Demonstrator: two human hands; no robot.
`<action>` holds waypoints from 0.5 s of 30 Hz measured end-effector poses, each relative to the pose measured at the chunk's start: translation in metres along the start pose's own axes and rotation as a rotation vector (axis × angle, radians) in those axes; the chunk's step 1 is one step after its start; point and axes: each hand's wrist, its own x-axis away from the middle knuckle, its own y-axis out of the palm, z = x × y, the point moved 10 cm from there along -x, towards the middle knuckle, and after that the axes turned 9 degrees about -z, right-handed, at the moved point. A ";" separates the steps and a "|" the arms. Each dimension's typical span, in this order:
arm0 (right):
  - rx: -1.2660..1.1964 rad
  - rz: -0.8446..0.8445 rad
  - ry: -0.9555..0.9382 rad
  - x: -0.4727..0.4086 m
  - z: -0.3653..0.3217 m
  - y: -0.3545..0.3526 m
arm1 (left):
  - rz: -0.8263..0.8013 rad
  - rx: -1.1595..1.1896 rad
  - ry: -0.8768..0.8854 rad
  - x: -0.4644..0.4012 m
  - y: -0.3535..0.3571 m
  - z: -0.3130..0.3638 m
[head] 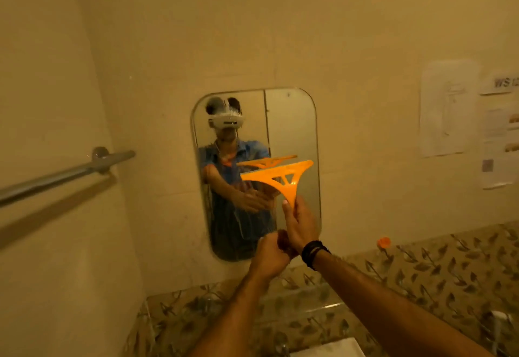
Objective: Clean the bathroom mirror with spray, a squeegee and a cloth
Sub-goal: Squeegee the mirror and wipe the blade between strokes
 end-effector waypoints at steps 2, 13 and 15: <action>0.049 -0.002 -0.049 -0.017 -0.018 0.004 | 0.095 -0.052 -0.004 -0.005 -0.035 -0.002; 0.182 -0.100 -0.185 -0.115 -0.113 0.060 | 0.719 -0.398 0.019 0.000 -0.206 0.014; 0.120 -0.103 -0.189 -0.123 -0.123 0.072 | 0.753 -0.458 0.003 -0.004 -0.218 0.018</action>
